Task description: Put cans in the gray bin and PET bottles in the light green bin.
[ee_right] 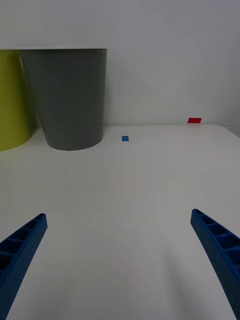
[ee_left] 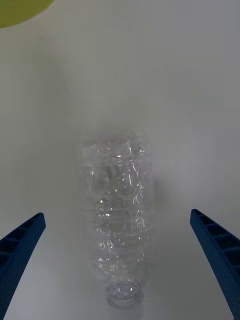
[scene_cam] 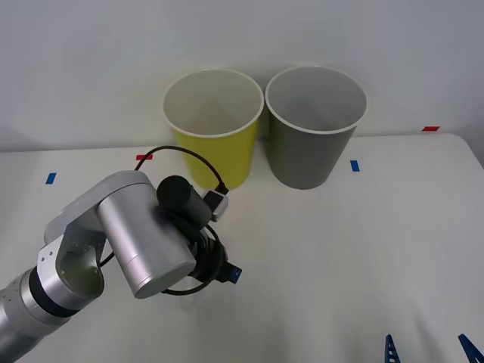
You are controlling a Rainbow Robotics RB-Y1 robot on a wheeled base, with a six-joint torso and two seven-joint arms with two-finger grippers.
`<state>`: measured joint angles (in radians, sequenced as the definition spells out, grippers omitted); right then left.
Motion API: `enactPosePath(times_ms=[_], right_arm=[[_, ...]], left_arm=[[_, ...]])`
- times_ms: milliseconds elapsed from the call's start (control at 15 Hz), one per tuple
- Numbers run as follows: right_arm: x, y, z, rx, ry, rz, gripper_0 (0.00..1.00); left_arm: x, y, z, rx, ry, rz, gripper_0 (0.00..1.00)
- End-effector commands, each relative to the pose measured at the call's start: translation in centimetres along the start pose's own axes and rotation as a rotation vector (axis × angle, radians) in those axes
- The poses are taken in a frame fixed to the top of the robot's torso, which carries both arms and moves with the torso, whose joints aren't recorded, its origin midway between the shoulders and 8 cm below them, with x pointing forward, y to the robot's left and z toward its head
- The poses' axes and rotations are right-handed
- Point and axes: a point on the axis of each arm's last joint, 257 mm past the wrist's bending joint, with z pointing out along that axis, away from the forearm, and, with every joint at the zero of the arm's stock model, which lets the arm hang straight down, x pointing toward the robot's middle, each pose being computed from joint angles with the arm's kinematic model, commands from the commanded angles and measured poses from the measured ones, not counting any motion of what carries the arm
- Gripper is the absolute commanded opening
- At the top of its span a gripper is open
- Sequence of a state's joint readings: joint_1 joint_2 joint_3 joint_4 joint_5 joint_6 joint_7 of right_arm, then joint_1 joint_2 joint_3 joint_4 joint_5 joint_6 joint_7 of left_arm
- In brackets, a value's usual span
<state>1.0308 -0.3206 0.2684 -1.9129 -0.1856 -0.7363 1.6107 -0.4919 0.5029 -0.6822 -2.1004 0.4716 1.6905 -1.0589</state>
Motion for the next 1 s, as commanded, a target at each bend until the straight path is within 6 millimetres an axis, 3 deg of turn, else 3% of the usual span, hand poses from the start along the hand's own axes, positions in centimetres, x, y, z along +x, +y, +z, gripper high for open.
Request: enactPosePath(times_ms=[67, 467, 1000], right_arm=[[0.0, 0.0, 0.0, 0.000, 0.000, 0.000, 1.00], [0.0, 0.0, 0.0, 0.000, 0.000, 0.000, 1.00], [0.0, 0.0, 0.0, 0.000, 0.000, 0.000, 1.00]], left_arm=[[0.0, 0.3, 0.1, -0.023, 0.016, 0.005, 1.00], [-0.4, -0.5, 1.2, -0.014, 0.040, -0.010, 1.00], [-0.5, 0.2, 3.2, -0.048, 0.086, -0.024, 1.00]])
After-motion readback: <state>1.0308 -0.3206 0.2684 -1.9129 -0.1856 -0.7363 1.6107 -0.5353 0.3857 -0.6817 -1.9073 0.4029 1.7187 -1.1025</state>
